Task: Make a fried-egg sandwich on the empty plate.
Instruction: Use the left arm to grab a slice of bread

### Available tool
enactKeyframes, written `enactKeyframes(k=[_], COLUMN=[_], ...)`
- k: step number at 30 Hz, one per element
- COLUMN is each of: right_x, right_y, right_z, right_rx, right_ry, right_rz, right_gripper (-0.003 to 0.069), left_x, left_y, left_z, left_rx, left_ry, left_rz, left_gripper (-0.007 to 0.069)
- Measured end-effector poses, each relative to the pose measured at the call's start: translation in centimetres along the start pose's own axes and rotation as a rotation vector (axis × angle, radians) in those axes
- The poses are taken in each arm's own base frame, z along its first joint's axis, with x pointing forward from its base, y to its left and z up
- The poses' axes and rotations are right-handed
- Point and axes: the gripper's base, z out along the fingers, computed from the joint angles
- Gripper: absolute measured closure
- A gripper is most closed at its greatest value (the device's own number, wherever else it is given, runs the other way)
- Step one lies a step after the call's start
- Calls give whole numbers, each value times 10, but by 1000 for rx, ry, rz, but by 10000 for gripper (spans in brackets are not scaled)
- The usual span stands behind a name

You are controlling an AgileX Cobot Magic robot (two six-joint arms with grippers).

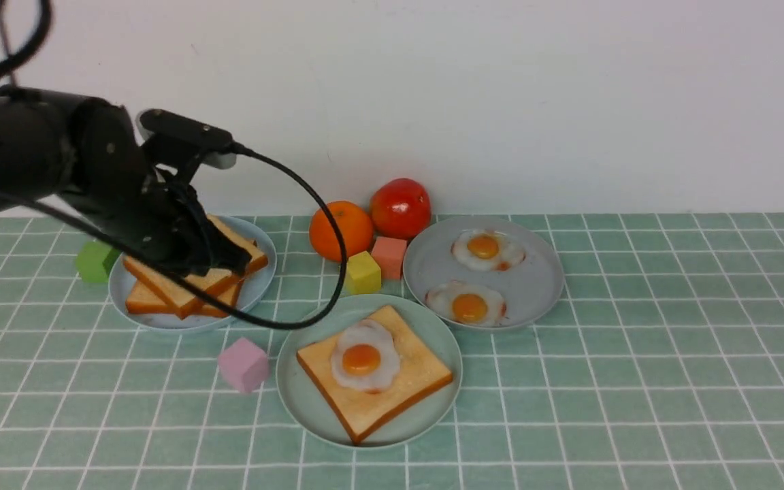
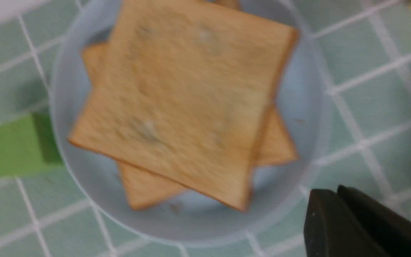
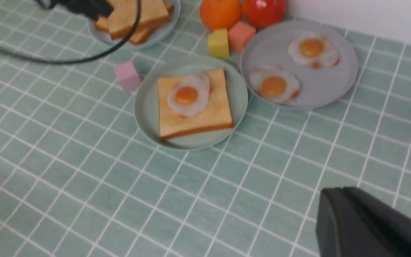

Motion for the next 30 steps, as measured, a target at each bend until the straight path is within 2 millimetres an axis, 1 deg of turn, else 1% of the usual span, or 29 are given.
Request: enactKeyframes(k=[1,4,5,8,10,14,16,18,20,23,24,25,26,29,30], right_x=[1,3,3,3,3,3,3,3,3,2,2,3,3,4,4], right_y=[0,1,1,2,2,3,3,4,5,7,7,7,7,7,7], right_z=[1,3,3,3,3,3,3,3,3,3,3,3,3,3,3], right_rx=[-2,-16,-18,-23,-27,-39,-42,-48,-65,-81,-82,-85,-85,-85,-85], right_ry=[3,16,16,16,15,15,15,15,14,14,14,19,22,26,25], right_rz=[2,14,15,18,21,29,31,35,46,57,58,59,59,60,60], right_gripper=[648,648,648,645,644,645,645,645,645,643,643,641,641,638,637], left_x=[0,0,1,4,5,6,8,9,9,10,10,10,9,8,7], left_y=[1,4,5,4,4,4,3,3,3,4,4,4,4,4,4], left_z=[7,29,33,50,58,68,77,81,83,85,85,85,84,82,78], left_rx=[-6,-37,-41,-49,-55,-64,-67,-68,-69,-73,-73,-74,-75,-76,-79], left_ry=[13,49,55,64,60,49,52,56,61,70,71,75,75,72,66], left_rz=[17,84,94,125,146,173,191,198,197,198,200,202,201,201,201], left_gripper=[550,435,411,296,251,225,226,235,281,396,405,479,512,550,550])
